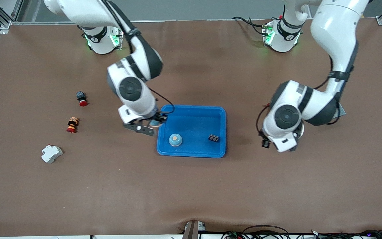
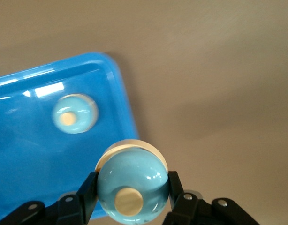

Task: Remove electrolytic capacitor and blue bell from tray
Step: 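Carry the bell toward the red buttons while the left gripper carries the capacitor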

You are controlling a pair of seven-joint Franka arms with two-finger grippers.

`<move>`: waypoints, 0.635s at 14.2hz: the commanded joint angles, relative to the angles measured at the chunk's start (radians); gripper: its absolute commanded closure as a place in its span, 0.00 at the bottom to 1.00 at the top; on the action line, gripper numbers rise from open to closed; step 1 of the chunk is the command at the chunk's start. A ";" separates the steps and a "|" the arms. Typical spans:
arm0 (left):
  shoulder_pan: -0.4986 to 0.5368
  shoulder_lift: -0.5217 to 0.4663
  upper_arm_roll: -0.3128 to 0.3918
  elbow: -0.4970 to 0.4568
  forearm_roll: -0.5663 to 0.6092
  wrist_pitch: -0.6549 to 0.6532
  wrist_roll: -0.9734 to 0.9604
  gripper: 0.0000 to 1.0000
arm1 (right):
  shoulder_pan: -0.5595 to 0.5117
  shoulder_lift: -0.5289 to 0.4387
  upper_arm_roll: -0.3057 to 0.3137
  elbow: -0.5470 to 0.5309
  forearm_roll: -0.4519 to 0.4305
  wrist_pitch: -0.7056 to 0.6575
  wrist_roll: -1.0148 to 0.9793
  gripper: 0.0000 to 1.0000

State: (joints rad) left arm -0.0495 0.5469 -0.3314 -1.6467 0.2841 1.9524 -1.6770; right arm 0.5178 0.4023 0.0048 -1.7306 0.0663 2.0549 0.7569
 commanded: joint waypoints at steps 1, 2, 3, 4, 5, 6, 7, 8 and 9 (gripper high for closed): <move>0.078 -0.035 -0.014 -0.109 0.001 -0.003 0.092 1.00 | -0.097 -0.160 0.018 -0.193 0.000 0.017 -0.175 1.00; 0.101 -0.035 -0.014 -0.139 0.001 -0.003 0.106 1.00 | -0.131 -0.183 0.018 -0.225 0.001 0.021 -0.235 1.00; 0.126 -0.035 -0.014 -0.171 0.003 0.002 0.117 1.00 | -0.162 -0.204 0.018 -0.257 0.007 0.028 -0.291 1.00; 0.150 -0.035 -0.015 -0.201 0.003 0.009 0.128 1.00 | -0.194 -0.218 0.020 -0.280 0.026 0.030 -0.353 1.00; 0.157 -0.035 -0.017 -0.235 0.007 0.022 0.131 1.00 | -0.228 -0.230 0.018 -0.305 0.050 0.037 -0.420 1.00; 0.157 -0.033 -0.017 -0.264 0.015 0.040 0.135 1.00 | -0.255 -0.244 0.018 -0.340 0.065 0.062 -0.479 1.00; 0.170 -0.022 -0.018 -0.277 0.012 0.074 0.135 1.00 | -0.275 -0.255 0.017 -0.374 0.066 0.094 -0.526 1.00; 0.203 -0.010 -0.018 -0.282 0.013 0.098 0.135 1.00 | -0.301 -0.260 0.017 -0.401 0.066 0.125 -0.578 1.00; 0.213 0.005 -0.018 -0.282 0.015 0.115 0.137 1.00 | -0.332 -0.258 0.017 -0.424 0.066 0.154 -0.637 1.00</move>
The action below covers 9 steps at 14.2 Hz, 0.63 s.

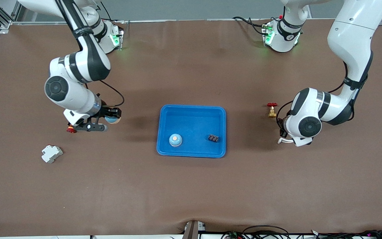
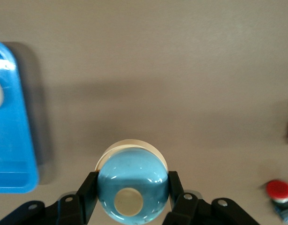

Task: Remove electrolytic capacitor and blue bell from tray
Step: 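Carry the bell toward the red buttons while the left gripper carries the capacitor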

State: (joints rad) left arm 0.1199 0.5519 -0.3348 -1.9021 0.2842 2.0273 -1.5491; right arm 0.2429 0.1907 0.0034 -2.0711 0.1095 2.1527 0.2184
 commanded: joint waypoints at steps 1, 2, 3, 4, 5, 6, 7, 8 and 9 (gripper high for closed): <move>0.044 0.006 -0.013 -0.026 0.015 0.057 0.009 1.00 | -0.085 -0.046 0.018 -0.111 0.022 0.090 -0.147 1.00; 0.044 0.019 -0.013 -0.023 0.016 0.071 0.009 1.00 | -0.102 -0.046 0.018 -0.136 0.022 0.126 -0.184 1.00; 0.046 0.025 -0.013 -0.022 0.016 0.088 0.009 1.00 | -0.115 -0.043 0.017 -0.158 0.022 0.156 -0.215 1.00; 0.046 0.026 -0.012 -0.022 0.016 0.096 0.009 1.00 | -0.131 -0.039 0.017 -0.173 0.022 0.185 -0.237 1.00; 0.046 0.028 -0.012 -0.020 0.016 0.097 0.009 1.00 | -0.140 -0.036 0.017 -0.188 0.022 0.214 -0.258 1.00; 0.046 0.028 -0.012 -0.022 0.016 0.097 0.010 0.77 | -0.149 -0.033 0.017 -0.202 0.022 0.246 -0.281 1.00; 0.044 0.022 -0.012 -0.022 0.016 0.096 0.009 0.52 | -0.166 -0.024 0.017 -0.214 0.022 0.272 -0.301 1.00; 0.044 0.011 -0.012 -0.023 0.016 0.088 0.010 0.25 | -0.181 -0.007 0.017 -0.218 0.022 0.285 -0.318 1.00; 0.044 -0.001 -0.012 -0.022 0.016 0.077 0.010 0.00 | -0.200 0.009 0.017 -0.218 0.022 0.291 -0.347 1.00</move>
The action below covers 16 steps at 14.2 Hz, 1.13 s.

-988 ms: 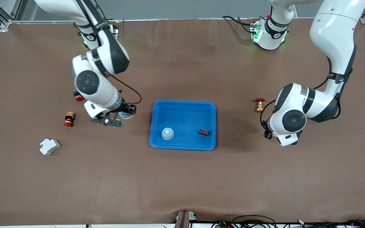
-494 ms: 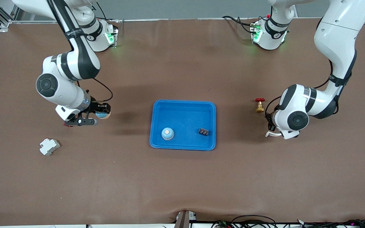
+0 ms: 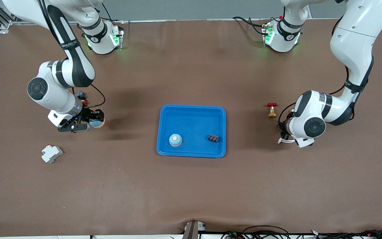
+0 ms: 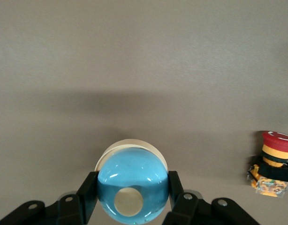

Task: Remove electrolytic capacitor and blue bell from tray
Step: 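Carry the bell toward the red buttons while the left gripper carries the capacitor, then release the capacitor near the white arc and return the left gripper to the tray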

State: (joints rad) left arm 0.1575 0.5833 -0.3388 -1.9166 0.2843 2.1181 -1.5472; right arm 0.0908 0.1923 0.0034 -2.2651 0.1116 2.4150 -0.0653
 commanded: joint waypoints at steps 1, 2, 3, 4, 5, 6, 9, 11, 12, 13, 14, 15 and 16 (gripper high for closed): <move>0.005 -0.043 -0.009 -0.002 0.016 -0.032 0.009 0.00 | -0.065 0.022 0.018 -0.024 0.020 0.038 -0.089 1.00; -0.001 -0.055 -0.011 0.011 0.016 -0.061 0.009 0.00 | -0.074 0.033 0.017 -0.024 0.020 0.048 -0.105 1.00; -0.004 -0.059 -0.016 0.040 0.015 -0.079 -0.002 0.00 | -0.078 0.044 0.017 -0.024 0.020 0.055 -0.110 1.00; -0.004 -0.059 -0.035 0.085 0.000 -0.102 -0.016 0.00 | -0.082 0.056 0.017 -0.027 0.020 0.068 -0.111 1.00; -0.004 -0.057 -0.063 0.143 -0.013 -0.139 -0.020 0.00 | -0.082 0.068 0.017 -0.033 0.020 0.087 -0.111 1.00; -0.013 -0.051 -0.074 0.209 -0.034 -0.185 -0.034 0.00 | -0.083 0.085 0.017 -0.033 0.020 0.102 -0.111 1.00; -0.062 -0.013 -0.083 0.342 -0.100 -0.227 -0.044 0.00 | -0.083 0.130 0.018 -0.034 0.020 0.142 -0.110 1.00; -0.111 0.010 -0.083 0.366 -0.103 -0.227 -0.048 0.00 | -0.082 0.147 0.018 -0.034 0.020 0.156 -0.110 1.00; -0.140 0.030 -0.083 0.396 -0.103 -0.224 -0.072 0.00 | -0.082 0.151 0.018 -0.034 0.020 0.161 -0.110 1.00; -0.162 0.055 -0.083 0.436 -0.105 -0.224 -0.108 0.00 | -0.082 0.156 0.018 -0.034 0.020 0.165 -0.110 1.00; -0.186 0.068 -0.083 0.468 -0.103 -0.224 -0.141 0.00 | -0.082 0.159 0.020 -0.034 0.022 0.165 -0.110 1.00; -0.211 0.076 -0.083 0.485 -0.103 -0.219 -0.171 0.00 | -0.082 0.165 0.020 -0.033 0.022 0.168 -0.110 1.00; -0.235 0.078 -0.083 0.493 -0.103 -0.213 -0.189 0.00 | -0.083 0.170 0.020 -0.034 0.022 0.179 -0.108 1.00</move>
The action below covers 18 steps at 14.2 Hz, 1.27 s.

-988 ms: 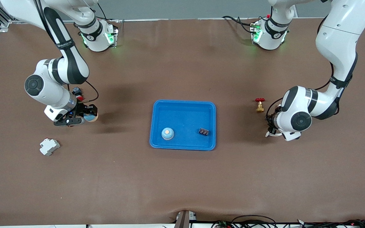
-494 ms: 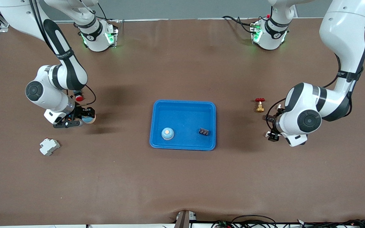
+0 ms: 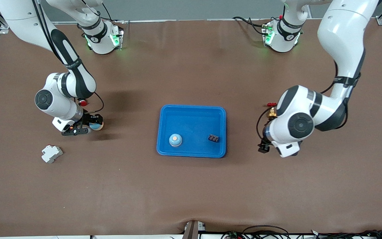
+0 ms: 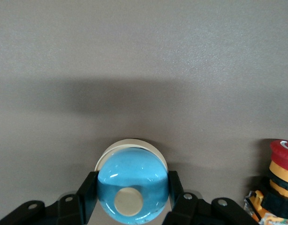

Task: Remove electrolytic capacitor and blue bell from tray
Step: 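Release the capacitor near the white arc and return the left gripper to the tray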

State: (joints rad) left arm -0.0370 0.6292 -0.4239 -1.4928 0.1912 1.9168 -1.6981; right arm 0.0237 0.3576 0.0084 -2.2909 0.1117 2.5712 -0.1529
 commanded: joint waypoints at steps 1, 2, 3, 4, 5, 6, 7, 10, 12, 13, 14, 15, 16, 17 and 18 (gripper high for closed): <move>-0.064 0.037 0.002 0.075 -0.010 -0.002 -0.049 0.00 | -0.016 0.007 0.015 -0.009 0.022 0.029 -0.020 1.00; -0.093 0.046 0.002 0.075 -0.009 0.022 -0.054 0.00 | -0.016 0.012 0.015 -0.007 0.022 0.030 -0.020 1.00; -0.124 0.053 0.007 0.074 -0.010 0.051 -0.076 0.00 | -0.016 0.012 0.015 -0.009 0.022 0.033 -0.020 1.00; -0.150 0.069 0.010 0.075 -0.006 0.085 -0.133 0.00 | -0.016 0.015 0.015 -0.009 0.022 0.040 -0.020 1.00; -0.174 0.081 0.010 0.074 -0.003 0.118 -0.171 0.00 | -0.016 0.021 0.015 -0.009 0.022 0.049 -0.020 1.00; -0.196 0.090 0.011 0.074 -0.002 0.142 -0.199 0.00 | -0.014 0.023 0.015 -0.007 0.022 0.050 -0.020 1.00; -0.210 0.096 0.011 0.074 -0.002 0.159 -0.230 0.00 | -0.014 0.024 0.015 -0.006 0.022 0.049 -0.017 0.87; -0.271 0.119 0.013 0.074 0.007 0.209 -0.313 0.00 | -0.014 0.023 0.015 -0.002 0.022 0.046 -0.013 0.00; -0.305 0.138 0.042 0.074 0.008 0.244 -0.334 0.00 | -0.011 0.014 0.015 0.002 0.022 0.034 -0.005 0.00; -0.325 0.150 0.062 0.074 0.008 0.255 -0.334 0.00 | -0.005 0.003 0.018 0.005 0.022 0.018 0.004 0.00; -0.343 0.161 0.083 0.074 0.010 0.261 -0.327 0.00 | -0.001 -0.009 0.019 0.028 0.022 -0.017 0.019 0.00; -0.360 0.178 0.105 0.074 0.020 0.268 -0.322 0.02 | 0.013 -0.017 0.019 0.062 0.022 -0.078 0.047 0.00; -0.375 0.191 0.123 0.074 0.039 0.275 -0.324 0.06 | 0.030 -0.023 0.019 0.105 0.022 -0.144 0.079 0.00; -0.382 0.207 0.131 0.074 0.053 0.289 -0.328 0.09 | 0.044 -0.032 0.019 0.147 0.022 -0.208 0.114 0.00; -0.383 0.217 0.134 0.074 0.053 0.309 -0.328 0.15 | 0.065 -0.035 0.019 0.186 0.022 -0.253 0.157 0.00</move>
State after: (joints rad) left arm -0.4015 0.8153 -0.3090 -1.4434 0.2200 2.1992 -2.0203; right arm 0.0526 0.3516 0.0263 -2.1711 0.1149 2.4151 -0.0662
